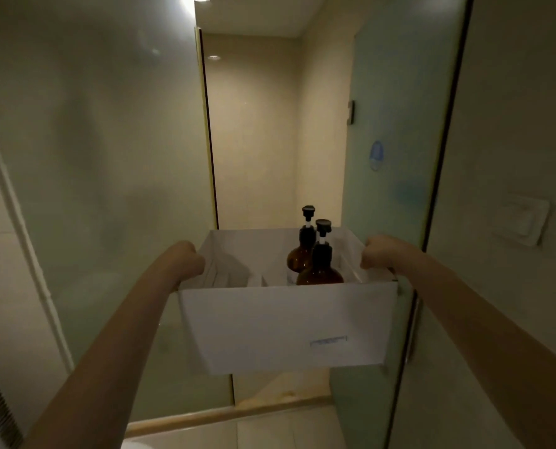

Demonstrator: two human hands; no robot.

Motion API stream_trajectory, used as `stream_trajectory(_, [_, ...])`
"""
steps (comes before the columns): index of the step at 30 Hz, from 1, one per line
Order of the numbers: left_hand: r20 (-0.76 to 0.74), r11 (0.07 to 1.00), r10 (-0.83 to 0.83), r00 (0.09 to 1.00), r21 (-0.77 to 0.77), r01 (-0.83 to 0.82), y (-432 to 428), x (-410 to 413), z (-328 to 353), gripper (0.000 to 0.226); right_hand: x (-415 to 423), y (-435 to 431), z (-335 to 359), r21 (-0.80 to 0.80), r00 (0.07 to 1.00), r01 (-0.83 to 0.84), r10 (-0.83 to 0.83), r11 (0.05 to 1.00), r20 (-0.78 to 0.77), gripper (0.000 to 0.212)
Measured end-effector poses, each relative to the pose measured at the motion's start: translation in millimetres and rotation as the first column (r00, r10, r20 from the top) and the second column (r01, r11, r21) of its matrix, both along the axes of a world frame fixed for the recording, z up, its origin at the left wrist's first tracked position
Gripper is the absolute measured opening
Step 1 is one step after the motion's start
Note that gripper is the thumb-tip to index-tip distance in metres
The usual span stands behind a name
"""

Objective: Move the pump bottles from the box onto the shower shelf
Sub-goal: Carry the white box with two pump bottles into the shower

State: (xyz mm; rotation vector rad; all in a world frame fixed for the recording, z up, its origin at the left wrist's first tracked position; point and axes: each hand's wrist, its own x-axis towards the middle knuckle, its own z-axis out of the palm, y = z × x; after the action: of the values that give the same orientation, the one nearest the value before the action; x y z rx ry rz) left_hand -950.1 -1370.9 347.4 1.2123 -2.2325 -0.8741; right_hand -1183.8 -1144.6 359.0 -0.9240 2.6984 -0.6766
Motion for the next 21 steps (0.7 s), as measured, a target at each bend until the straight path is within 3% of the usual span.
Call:
stream_trajectory(8, [-0.026, 1.0, -0.022, 0.999, -0.004, 0.022, -87.8, -101.1, 18.8, 0.007, -111.3, -93.2, 17.2, -0.017, 0.999, -0.024, 0.024, 1.0, -0.028, 0.032])
stream_trajectory(21, [-0.006, 0.999, -0.048, 0.999, -0.007, 0.048, -234.4, -246.0, 9.6, 0.022, -258.7, -237.4, 3.9, -0.051, 0.999, -0.024, 0.025, 0.998, 0.022, 0.03])
